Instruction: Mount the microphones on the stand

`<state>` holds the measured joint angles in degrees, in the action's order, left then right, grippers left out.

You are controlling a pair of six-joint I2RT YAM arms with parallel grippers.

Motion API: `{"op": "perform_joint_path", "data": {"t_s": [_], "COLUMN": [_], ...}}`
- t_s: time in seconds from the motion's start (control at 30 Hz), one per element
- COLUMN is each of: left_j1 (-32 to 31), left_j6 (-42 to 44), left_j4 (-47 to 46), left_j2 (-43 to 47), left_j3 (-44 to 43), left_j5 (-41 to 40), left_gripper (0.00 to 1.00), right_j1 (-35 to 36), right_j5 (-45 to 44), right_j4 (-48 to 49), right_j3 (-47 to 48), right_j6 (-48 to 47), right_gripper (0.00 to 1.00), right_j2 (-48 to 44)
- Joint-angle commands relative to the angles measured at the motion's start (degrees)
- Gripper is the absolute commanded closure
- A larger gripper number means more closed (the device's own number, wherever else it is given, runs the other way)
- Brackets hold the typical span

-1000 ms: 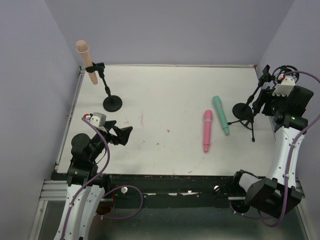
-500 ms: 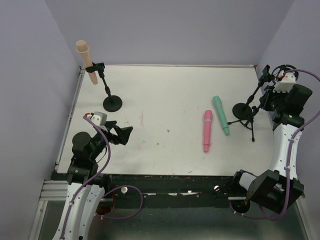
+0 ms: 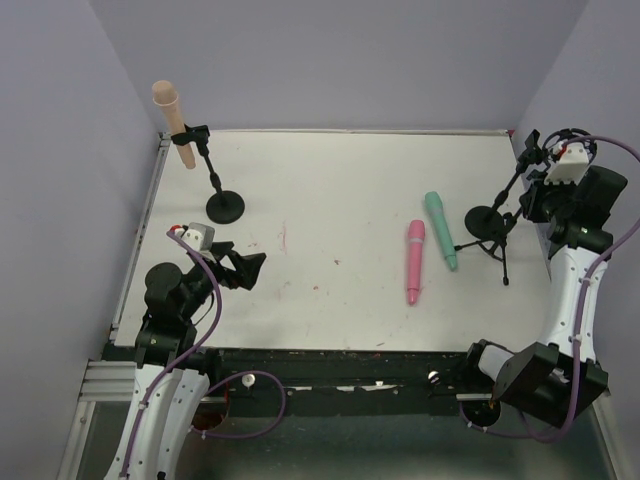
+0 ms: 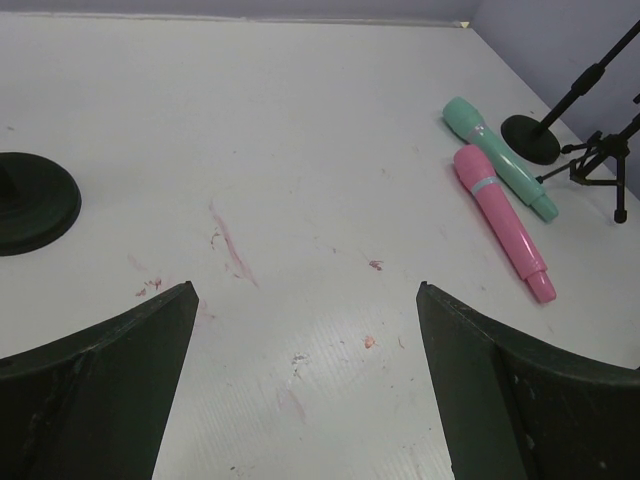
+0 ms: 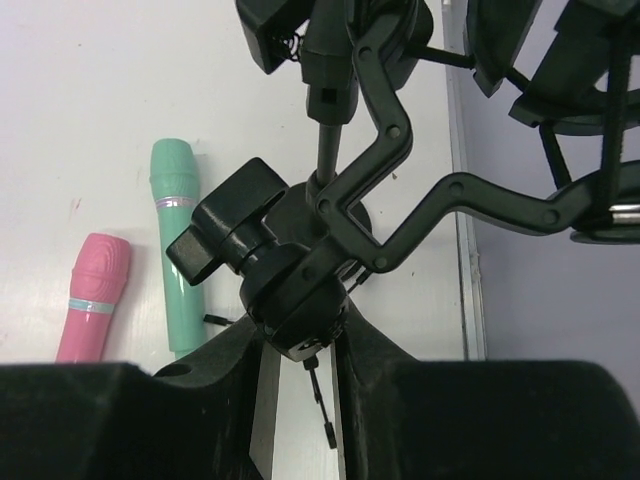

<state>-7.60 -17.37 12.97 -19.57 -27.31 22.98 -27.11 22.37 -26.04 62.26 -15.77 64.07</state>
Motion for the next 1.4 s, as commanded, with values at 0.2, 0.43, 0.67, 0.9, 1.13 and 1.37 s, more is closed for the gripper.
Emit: {"op": "perform_joint_path", "data": {"t_s": [0.2, 0.43, 0.67, 0.9, 1.13, 1.37], "left_j1": [0.04, 0.04, 0.04, 0.04, 0.04, 0.04], "left_j6": [0.67, 0.75, 0.75, 0.75, 0.23, -0.3], "left_j4": [0.48, 0.39, 0.04, -0.49, -2.86, -5.06], "left_j2": [-0.29, -0.29, -0.47, -0.73, -0.9, -1.34], "left_j3": [-1.61, -1.69, -1.61, -1.69, -1.08, -0.46], "left_j5": [0.31, 0.75, 1.45, 2.68, 6.89, 9.8], "left_gripper": [0.01, 0.01, 0.01, 0.01, 0.01, 0.01], "right_j1": [-0.4, -0.31, -0.39, -0.22, -0.05, 3.55], "right_j5": [6.72, 14.62, 22.09, 29.21, 37.3, 43.1], "right_j4": [-6.38, -12.35, -16.32, -17.55, -18.78, -15.8], "right_j3": [8.66, 12.27, 13.59, 13.32, 14.64, 15.44], "right_j6": [-3.83, -6.2, -7.08, -7.26, -6.91, -2.7], "right_gripper": [0.84, 0.84, 0.85, 0.85, 0.85, 0.85], "right_j2": [-3.08, -3.6, -3.43, -3.43, -2.99, -2.29]}}
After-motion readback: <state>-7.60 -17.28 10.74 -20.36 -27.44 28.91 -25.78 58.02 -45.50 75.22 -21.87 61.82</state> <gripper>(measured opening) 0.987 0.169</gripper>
